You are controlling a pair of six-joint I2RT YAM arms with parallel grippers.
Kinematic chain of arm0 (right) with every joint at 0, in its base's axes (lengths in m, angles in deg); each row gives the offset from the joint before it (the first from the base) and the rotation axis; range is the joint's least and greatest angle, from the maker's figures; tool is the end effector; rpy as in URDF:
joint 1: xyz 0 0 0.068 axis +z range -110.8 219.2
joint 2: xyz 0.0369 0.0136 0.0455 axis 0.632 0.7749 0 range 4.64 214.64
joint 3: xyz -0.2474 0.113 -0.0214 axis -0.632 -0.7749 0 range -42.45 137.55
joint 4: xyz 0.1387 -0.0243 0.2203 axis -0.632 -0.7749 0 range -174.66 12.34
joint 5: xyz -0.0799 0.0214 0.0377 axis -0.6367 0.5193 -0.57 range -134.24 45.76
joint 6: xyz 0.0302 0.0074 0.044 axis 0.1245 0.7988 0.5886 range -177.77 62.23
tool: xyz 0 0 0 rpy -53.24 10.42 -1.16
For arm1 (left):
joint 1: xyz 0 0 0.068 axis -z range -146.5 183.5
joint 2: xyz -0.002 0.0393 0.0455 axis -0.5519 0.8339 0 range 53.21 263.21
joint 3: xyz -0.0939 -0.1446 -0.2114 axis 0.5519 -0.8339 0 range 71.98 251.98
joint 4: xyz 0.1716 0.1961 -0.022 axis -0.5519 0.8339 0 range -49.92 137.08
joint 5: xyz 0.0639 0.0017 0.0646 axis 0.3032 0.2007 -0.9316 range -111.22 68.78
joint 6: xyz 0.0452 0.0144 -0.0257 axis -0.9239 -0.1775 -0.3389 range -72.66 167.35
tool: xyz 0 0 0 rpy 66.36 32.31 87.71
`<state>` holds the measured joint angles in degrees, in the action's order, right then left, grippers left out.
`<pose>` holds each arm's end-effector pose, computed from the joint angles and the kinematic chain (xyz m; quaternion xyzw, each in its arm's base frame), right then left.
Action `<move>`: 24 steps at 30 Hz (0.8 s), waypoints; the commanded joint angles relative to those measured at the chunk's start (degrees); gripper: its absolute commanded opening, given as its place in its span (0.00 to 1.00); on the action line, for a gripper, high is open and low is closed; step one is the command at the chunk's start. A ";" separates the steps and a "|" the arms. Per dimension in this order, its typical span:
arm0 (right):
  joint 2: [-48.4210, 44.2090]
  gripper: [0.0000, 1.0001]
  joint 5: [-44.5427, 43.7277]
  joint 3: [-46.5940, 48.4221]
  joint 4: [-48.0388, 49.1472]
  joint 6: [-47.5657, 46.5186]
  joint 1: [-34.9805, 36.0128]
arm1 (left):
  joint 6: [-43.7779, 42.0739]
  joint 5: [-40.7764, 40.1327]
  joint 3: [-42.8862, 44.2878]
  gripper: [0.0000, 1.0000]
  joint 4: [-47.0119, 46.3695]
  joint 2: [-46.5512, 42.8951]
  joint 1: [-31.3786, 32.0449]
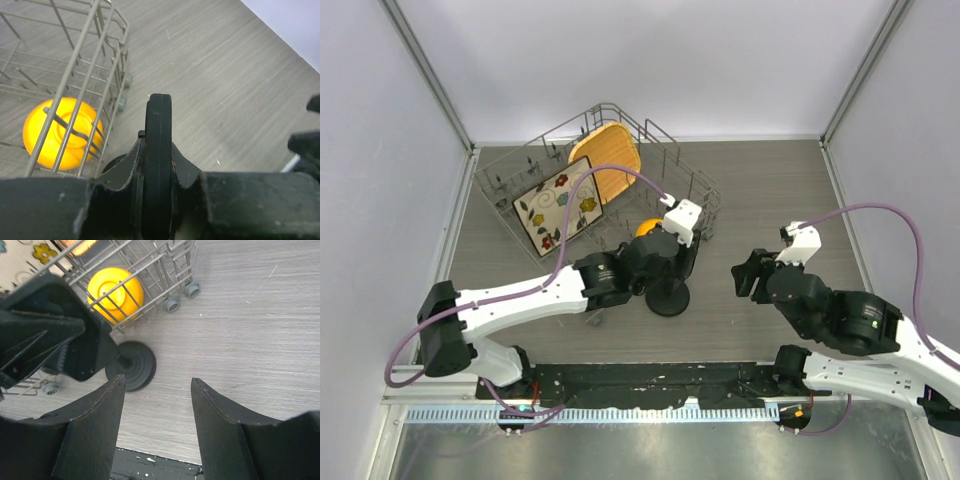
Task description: Place the phone on the phone stand
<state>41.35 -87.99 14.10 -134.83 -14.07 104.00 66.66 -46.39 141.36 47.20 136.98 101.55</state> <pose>0.0639 0.0779 0.3505 0.0102 0.8479 0.1391 0.5116 0.1421 -0.3120 0.3342 0.2211 0.7855 -0.2491 0.5216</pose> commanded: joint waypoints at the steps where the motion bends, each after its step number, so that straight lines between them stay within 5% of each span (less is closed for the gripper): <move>1: -2.96 0.61 -3.10 1.10 4.78 -3.80 0.33 | 4.94 6.35 4.79 0.00 5.53 -6.94 0.33; 14: -4.36 0.61 -3.80 1.19 5.31 -5.91 0.24 | 4.60 10.49 26.58 0.00 24.86 -4.93 0.24; 24: -5.51 0.61 -5.39 2.68 5.66 -7.93 0.24 | 4.25 4.18 60.65 0.00 39.11 1.57 -0.64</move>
<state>36.61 -90.94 14.41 -131.64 -20.43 103.97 71.00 -38.21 189.77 86.65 139.19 101.53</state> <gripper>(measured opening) 0.608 0.199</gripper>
